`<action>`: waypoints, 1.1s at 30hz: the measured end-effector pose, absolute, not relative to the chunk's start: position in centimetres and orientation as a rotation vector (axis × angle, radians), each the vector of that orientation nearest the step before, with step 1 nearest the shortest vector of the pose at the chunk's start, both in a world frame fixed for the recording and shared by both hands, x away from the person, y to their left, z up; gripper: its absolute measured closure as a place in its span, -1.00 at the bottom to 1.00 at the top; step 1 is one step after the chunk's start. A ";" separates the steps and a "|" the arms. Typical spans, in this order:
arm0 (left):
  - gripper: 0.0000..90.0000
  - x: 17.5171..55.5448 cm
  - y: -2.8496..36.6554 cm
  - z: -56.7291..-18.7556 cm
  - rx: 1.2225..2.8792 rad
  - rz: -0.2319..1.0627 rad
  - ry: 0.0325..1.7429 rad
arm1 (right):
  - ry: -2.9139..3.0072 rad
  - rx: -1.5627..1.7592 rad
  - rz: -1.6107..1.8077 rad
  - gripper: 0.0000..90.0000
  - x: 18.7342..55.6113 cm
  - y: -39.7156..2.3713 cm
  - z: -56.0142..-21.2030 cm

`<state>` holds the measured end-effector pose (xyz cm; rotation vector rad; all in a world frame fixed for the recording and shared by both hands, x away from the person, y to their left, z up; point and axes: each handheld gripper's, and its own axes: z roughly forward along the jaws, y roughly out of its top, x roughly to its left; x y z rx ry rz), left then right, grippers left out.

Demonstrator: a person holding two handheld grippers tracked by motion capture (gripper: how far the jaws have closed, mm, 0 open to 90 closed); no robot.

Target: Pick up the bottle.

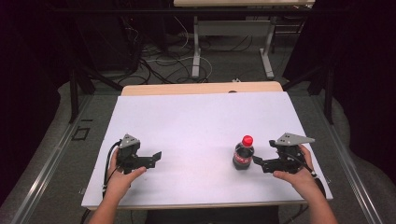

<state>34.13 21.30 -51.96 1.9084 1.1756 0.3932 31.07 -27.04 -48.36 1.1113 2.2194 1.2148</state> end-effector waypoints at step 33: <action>-0.96 33.6 22.2 -52.3 1.911 0.399 1.210 | 2.265 1.087 1.239 -0.42 32.7 -22.8 -51.7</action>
